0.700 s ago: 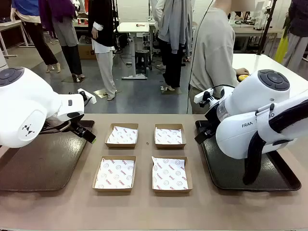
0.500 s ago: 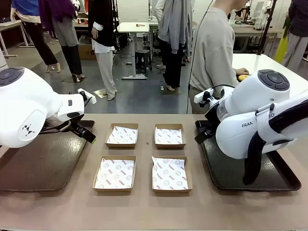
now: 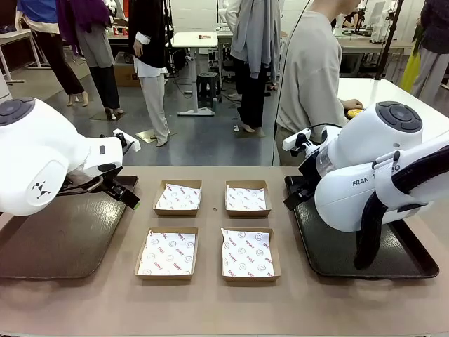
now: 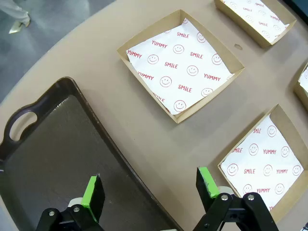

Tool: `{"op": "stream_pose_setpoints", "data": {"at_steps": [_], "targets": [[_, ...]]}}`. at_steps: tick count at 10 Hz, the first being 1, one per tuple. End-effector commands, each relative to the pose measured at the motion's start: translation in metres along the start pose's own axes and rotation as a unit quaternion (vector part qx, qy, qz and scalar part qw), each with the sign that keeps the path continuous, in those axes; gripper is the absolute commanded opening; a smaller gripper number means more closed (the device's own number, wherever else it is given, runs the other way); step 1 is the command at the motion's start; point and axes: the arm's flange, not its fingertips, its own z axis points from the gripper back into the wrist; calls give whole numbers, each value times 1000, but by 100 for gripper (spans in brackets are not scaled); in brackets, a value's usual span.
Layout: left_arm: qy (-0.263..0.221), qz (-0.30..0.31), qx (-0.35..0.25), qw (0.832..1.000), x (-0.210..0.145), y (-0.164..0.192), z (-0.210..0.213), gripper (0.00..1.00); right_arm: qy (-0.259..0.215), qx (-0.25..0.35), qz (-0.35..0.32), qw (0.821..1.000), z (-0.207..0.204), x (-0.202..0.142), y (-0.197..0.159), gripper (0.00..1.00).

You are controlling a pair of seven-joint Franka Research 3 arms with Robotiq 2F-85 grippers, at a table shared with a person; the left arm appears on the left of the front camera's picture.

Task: Individually package the donuts and arrange them on the tray.
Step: Pick up one Paper togo box.

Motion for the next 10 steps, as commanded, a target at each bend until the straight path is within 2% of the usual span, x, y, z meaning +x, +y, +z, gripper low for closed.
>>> {"op": "stream_pose_setpoints", "data": {"at_steps": [1,7,10], "targets": [[0,0,0,1000,0,0,0,100,0,0,0,1000,0,0,0,100],[0,0,0,1000,0,0,0,100,0,0,0,1000,0,0,0,100],[40,-13,1,999,-59,-1,62,100,45,-2,-31,999,70,-45,3,100]]}}
